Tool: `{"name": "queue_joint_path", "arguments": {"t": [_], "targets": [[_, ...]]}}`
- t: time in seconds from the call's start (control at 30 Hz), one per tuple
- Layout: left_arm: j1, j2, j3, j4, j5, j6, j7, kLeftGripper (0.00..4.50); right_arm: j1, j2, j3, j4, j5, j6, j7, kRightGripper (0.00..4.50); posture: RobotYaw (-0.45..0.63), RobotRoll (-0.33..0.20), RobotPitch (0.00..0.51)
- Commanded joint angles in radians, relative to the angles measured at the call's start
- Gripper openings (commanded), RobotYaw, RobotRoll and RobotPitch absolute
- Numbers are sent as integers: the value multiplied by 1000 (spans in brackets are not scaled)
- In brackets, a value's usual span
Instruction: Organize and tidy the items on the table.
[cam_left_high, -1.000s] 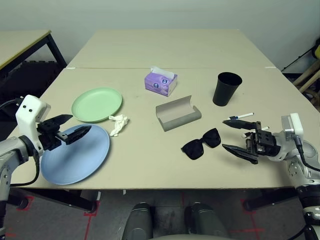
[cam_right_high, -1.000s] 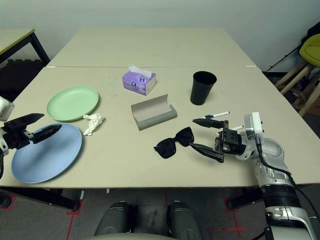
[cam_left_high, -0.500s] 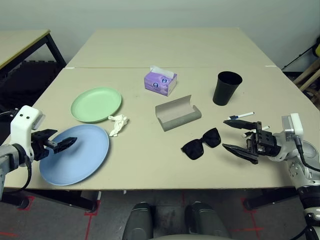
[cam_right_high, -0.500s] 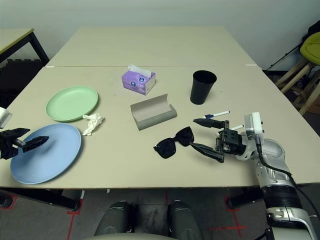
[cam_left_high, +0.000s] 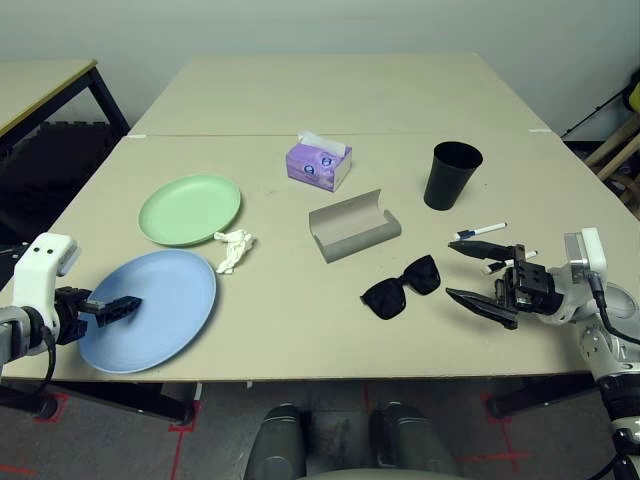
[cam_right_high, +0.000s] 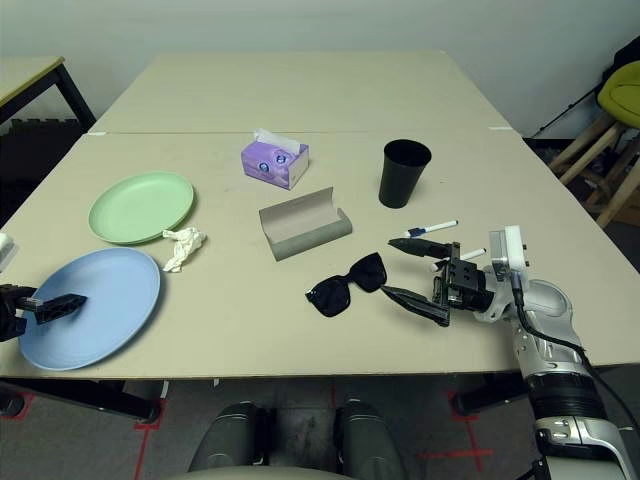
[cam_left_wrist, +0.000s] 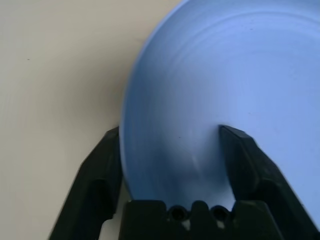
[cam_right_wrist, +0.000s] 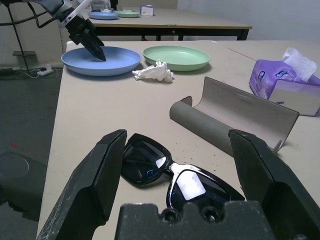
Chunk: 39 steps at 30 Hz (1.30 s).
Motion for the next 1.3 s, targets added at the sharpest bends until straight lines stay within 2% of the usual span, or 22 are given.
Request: {"name": "queue_joint_path", "arguments": {"t": [0.03, 0.2, 0.27, 0.57, 0.87, 1.07, 1.3], "targets": [[32, 7, -20, -4, 0, 21, -22, 2410, 2, -7, -3, -2, -13, -11, -3, 4500, 103, 0, 43], [11, 1, -10, -56, -35, 51, -31, 529, -5, -7, -3, 6, -15, -12, -2, 4500, 107, 0, 44], [-9, -3, -14, -69, -43, 60, -34, 12, -8, -7, -3, 9, -17, -12, -1, 4500, 109, 0, 45], [-88, -20, -10, -171, -126, 152, -51, 12, -15, -11, -5, 25, -26, -19, -2, 4500, 105, 0, 45], [-200, -46, 63, -239, -268, 280, -38, 12, -21, -13, -6, 40, -35, -29, -3, 4500, 107, 0, 42], [-303, -125, 115, -237, -307, 321, 83, 12, -19, -13, -5, 43, -40, -34, -4, 4500, 107, 0, 41], [-386, -266, 151, -200, -246, 226, 320, 12, -17, -8, -4, 44, -43, -40, -8, 4500, 107, 0, 40]]}}
